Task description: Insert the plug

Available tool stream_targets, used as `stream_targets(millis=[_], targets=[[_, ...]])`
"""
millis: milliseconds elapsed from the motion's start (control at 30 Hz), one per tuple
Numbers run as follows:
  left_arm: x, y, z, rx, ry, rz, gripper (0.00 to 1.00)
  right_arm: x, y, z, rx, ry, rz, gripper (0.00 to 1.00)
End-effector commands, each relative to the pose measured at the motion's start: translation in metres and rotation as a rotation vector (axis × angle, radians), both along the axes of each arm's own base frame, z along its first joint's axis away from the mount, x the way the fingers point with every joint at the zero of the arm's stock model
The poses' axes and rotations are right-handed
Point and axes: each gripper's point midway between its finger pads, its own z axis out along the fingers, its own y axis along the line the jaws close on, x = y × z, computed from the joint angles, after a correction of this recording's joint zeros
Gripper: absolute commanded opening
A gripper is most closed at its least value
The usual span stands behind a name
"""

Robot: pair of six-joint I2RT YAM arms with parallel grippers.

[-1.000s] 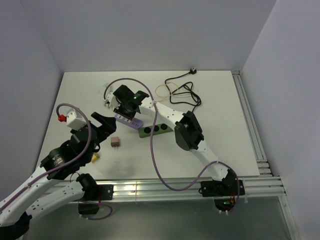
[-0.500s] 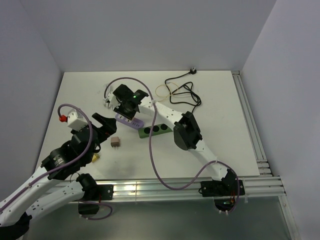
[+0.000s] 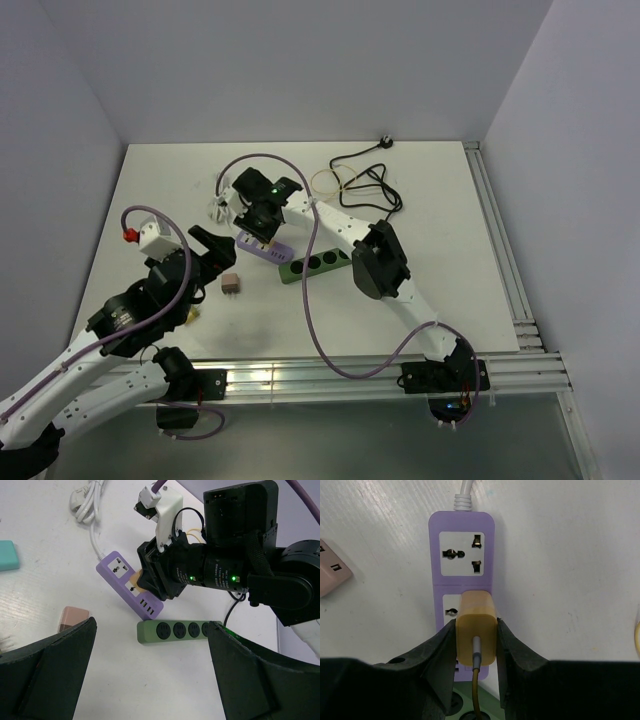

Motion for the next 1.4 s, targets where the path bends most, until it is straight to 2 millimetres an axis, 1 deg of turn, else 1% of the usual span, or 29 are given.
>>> stream_targets(millis=[0,67,167,267,333,367,400,433,467,500,567,600,633,667,700,767,800,833,867,900,933,967,1133,1167,1200,1233,1300,1333,1367], targets=[[0.001,0.000,-0.001,0.005,0.007,0.005,0.98,-0.068,-0.062,-0.086,-0.305,0.320,-0.026,0.00],[0.002,0.001,-0.003,0.009,0.013,0.014,0.99,-0.066,-0.059,-0.086,-0.290,0.311,-0.041,0.00],[0.001,0.002,-0.005,0.008,0.022,0.024,0.99,-0.070,-0.063,-0.091,-0.308,0.306,-0.050,0.00],[0.001,0.002,-0.006,0.002,0.029,0.030,0.99,-0.068,-0.066,-0.091,-0.311,0.273,-0.062,0.00],[0.001,0.001,-0.007,-0.002,0.034,0.027,0.99,-0.055,-0.064,-0.088,-0.298,0.206,-0.090,0.00],[0.001,0.000,-0.007,-0.007,0.039,0.029,0.99,-0.051,-0.063,-0.080,-0.281,0.182,-0.097,0.00],[0.001,0.000,-0.008,-0.006,0.043,0.029,0.99,-0.045,-0.060,-0.079,-0.265,0.148,-0.112,0.00],[0.000,0.000,-0.010,-0.008,0.053,0.031,0.99,-0.039,-0.058,-0.068,-0.247,0.114,-0.119,0.00],[0.000,-0.001,-0.010,-0.010,0.056,0.031,0.99,-0.037,-0.057,-0.065,-0.234,0.106,-0.119,0.02],[0.000,0.000,-0.011,-0.010,0.060,0.033,0.99,-0.032,-0.052,-0.059,-0.204,0.079,-0.121,0.11],[-0.001,-0.001,-0.013,-0.018,0.070,0.037,0.99,-0.026,-0.043,-0.044,-0.158,0.049,-0.114,0.14],[-0.002,0.000,-0.014,-0.015,0.077,0.039,0.99,-0.022,-0.039,-0.039,-0.136,0.032,-0.114,0.19],[-0.002,0.000,-0.015,-0.019,0.080,0.042,0.99,-0.019,-0.037,-0.034,-0.126,0.020,-0.116,0.20],[-0.003,0.001,-0.015,-0.031,0.084,0.049,0.99,-0.016,-0.030,-0.026,-0.100,0.009,-0.111,0.22],[-0.004,0.002,-0.017,-0.028,0.093,0.052,0.99,-0.015,-0.029,-0.022,-0.097,0.008,-0.109,0.29],[-0.005,0.003,-0.016,-0.043,0.099,0.060,1.00,-0.012,-0.024,-0.012,-0.068,0.000,-0.104,0.35],[-0.007,0.004,-0.018,-0.038,0.109,0.064,0.99,-0.012,-0.022,-0.008,-0.059,-0.006,-0.099,0.42],[-0.008,0.006,-0.019,-0.044,0.119,0.077,1.00,-0.011,-0.021,-0.004,-0.047,-0.012,-0.098,0.46],[-0.009,0.007,-0.019,-0.049,0.124,0.084,1.00,-0.012,-0.019,0.005,-0.024,-0.023,-0.095,0.49],[-0.009,0.009,-0.019,-0.048,0.128,0.092,1.00,-0.010,-0.016,0.010,-0.007,-0.033,-0.094,0.54],[-0.011,0.010,-0.022,-0.044,0.142,0.099,0.99,-0.009,-0.016,0.015,0.005,-0.041,-0.095,0.56],[-0.011,0.011,-0.021,-0.044,0.145,0.101,0.99,-0.007,-0.013,0.025,0.027,-0.056,-0.097,0.59],[-0.016,0.012,-0.026,-0.063,0.172,0.107,0.99,-0.010,-0.006,0.048,0.106,-0.054,-0.079,0.63],[-0.018,0.011,-0.027,-0.066,0.180,0.097,1.00,-0.010,-0.004,0.056,0.128,-0.065,-0.082,0.64],[-0.018,0.009,-0.028,-0.068,0.184,0.091,1.00,-0.009,-0.005,0.060,0.137,-0.073,-0.089,0.64],[-0.019,0.009,-0.028,-0.065,0.185,0.083,1.00,-0.008,-0.006,0.070,0.152,-0.089,-0.095,0.64],[-0.020,0.007,-0.031,-0.066,0.200,0.071,1.00,-0.009,-0.008,0.077,0.162,-0.089,-0.111,0.64],[-0.021,0.005,-0.033,-0.057,0.208,0.063,1.00,-0.010,-0.011,0.084,0.167,-0.092,-0.118,0.65],[-0.022,0.003,-0.034,-0.056,0.217,0.047,1.00,-0.012,-0.014,0.086,0.160,-0.087,-0.127,0.65]])
